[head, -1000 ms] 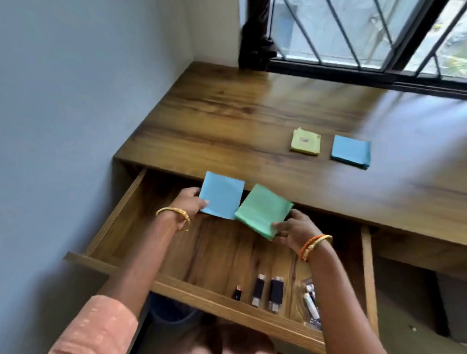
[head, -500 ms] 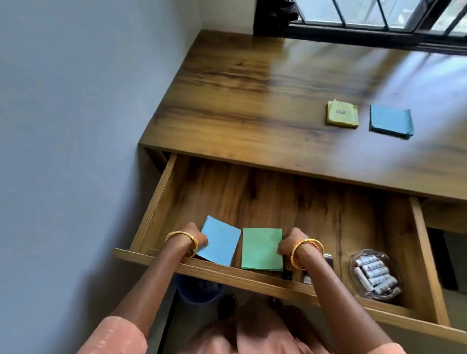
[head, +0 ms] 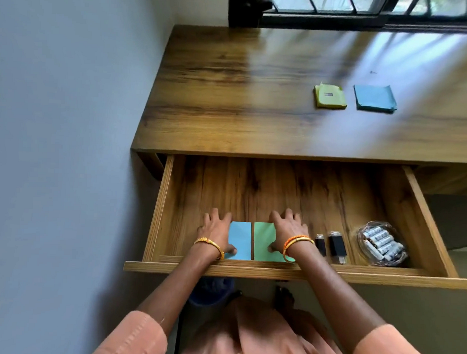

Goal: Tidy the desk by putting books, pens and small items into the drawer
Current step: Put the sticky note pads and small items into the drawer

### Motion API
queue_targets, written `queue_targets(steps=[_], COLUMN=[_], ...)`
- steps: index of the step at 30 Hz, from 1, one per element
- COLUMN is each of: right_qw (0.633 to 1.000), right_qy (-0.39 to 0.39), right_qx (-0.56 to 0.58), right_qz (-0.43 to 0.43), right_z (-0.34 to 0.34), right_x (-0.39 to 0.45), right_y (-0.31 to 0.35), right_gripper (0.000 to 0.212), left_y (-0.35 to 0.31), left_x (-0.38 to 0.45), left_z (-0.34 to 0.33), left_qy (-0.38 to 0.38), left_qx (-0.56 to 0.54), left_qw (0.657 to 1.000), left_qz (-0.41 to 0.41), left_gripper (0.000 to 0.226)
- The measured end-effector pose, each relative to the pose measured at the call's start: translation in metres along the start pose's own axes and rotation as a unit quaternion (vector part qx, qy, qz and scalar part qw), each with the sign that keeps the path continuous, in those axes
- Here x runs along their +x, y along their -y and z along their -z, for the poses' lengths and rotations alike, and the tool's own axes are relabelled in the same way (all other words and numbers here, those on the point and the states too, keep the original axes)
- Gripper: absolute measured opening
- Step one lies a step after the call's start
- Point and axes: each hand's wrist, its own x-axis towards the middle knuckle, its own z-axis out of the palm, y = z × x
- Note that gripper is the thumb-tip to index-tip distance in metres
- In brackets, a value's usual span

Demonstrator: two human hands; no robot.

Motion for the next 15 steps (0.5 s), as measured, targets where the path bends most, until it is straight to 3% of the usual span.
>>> queue_targets(steps=[15], right_qw=[1.000], right_qy=[-0.019], right_qx=[0.001], right_qz=[0.002], right_z=[-0.0072], right_x=[-0.0057], right_y=[-0.0002], right_gripper=[0.081], left_y=[-0.0077], left_x=[-0.0010], left_z=[-0.0064], left_qy=[-0.012], left_qx=[0.003], left_qw=[1.000], left_qz=[-0.001], left_gripper=[0.084])
